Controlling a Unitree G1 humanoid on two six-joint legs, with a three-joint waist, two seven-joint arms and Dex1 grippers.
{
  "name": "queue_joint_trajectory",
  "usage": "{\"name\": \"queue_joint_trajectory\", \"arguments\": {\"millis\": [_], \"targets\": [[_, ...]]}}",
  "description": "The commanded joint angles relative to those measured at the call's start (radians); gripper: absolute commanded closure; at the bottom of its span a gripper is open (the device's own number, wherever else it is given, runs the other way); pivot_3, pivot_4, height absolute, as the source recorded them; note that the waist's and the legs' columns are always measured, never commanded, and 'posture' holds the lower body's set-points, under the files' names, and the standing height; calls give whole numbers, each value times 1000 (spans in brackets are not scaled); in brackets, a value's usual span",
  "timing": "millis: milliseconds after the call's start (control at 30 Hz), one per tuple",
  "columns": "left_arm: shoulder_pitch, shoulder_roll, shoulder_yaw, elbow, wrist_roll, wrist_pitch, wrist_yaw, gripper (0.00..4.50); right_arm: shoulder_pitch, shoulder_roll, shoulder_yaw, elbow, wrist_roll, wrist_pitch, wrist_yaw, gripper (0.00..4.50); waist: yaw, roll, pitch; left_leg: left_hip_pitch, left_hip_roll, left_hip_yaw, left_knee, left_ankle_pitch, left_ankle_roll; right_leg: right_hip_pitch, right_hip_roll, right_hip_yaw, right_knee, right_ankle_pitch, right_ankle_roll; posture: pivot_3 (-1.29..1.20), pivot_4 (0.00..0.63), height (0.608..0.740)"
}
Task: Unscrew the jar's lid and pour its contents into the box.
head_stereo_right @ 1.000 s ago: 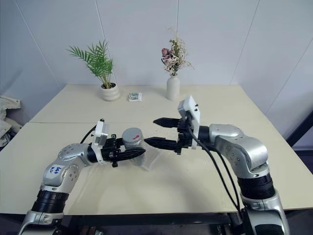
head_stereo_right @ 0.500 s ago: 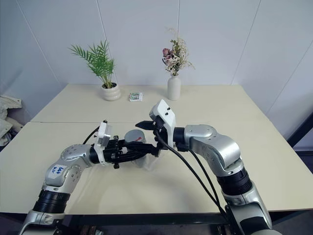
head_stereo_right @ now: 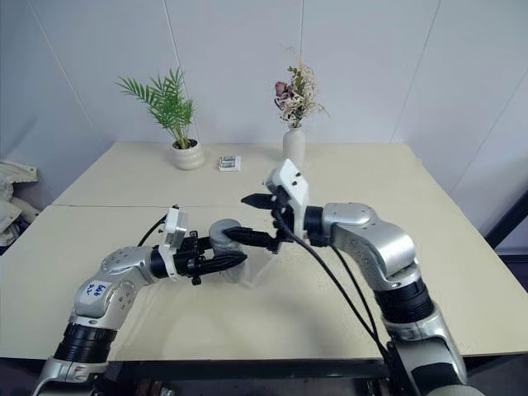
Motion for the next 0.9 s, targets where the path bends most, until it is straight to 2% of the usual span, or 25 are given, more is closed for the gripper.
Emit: {"name": "queue_joint_trajectory", "arguments": {"millis": [33,267,367,567,900], "targets": [[-3,9,25,-58,-35,-3,-6,2493,9,-39,-59,12,2,-12,13,43,0,0,0,0,0,0,0,0,0,0,0,0,0,0,0,0,150,740],[-5,11,28,-53,-34,-4,-8,2493,20,-89,-102,30,21,-13,36,43,-4,0,0,0,1,0,-1,0,0,0,1,0,0,0,0,0,150,740],[-7,12,28,-48,-32,-6,-9,2493,5,-60,-116,-20,82,16,42,43,-4,0,0,0,0,0,0,0,0,0,0,0,0,0,0,0,150,740],[-18,6,21,-38,-27,-7,-9,2493,-5,36,-54,-133,141,71,3,43,-3,0,0,0,1,0,0,0,0,0,1,0,1,0,0,0,150,740],[-36,1,9,-28,-26,-4,-20,2493,-54,127,63,-92,46,47,-50,43,-3,0,0,0,0,0,0,0,0,0,0,0,1,0,0,0,150,740]]}}
